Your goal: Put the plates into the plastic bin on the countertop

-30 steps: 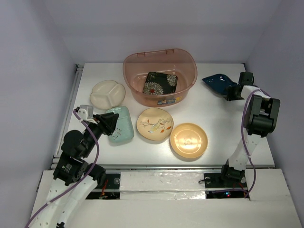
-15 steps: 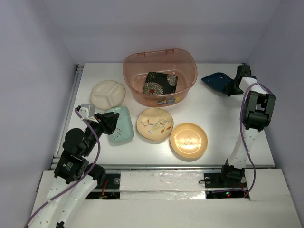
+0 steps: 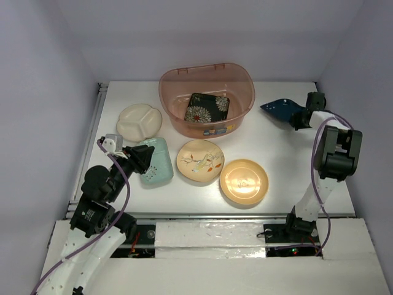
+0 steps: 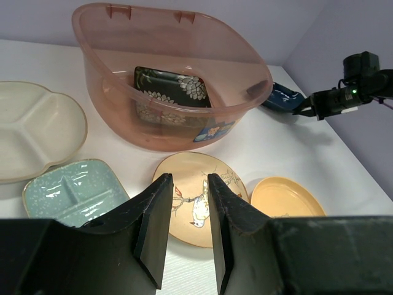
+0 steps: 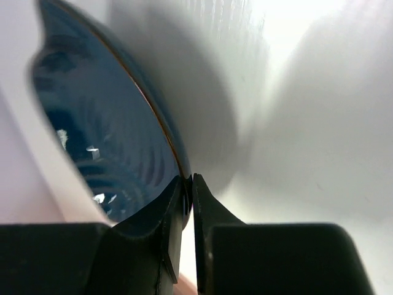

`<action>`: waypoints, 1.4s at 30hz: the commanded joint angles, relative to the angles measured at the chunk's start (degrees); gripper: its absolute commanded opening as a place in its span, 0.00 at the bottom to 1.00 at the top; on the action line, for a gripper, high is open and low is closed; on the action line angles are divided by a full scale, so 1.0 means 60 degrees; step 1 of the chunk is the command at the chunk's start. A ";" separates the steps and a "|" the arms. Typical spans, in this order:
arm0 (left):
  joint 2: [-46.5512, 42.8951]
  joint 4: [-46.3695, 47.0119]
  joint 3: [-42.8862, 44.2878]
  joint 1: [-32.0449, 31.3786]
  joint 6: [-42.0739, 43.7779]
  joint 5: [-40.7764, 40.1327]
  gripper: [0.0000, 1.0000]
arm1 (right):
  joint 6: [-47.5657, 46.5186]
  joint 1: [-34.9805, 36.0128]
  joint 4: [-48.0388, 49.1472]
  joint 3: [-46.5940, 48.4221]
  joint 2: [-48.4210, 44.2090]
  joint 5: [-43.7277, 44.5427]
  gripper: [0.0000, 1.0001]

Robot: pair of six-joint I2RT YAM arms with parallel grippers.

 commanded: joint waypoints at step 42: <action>0.0118 0.0312 0.0210 0.0038 0.0041 0.0026 0.27 | -0.3082 0.4611 0.2928 0.3432 -0.1284 -0.3257 0.00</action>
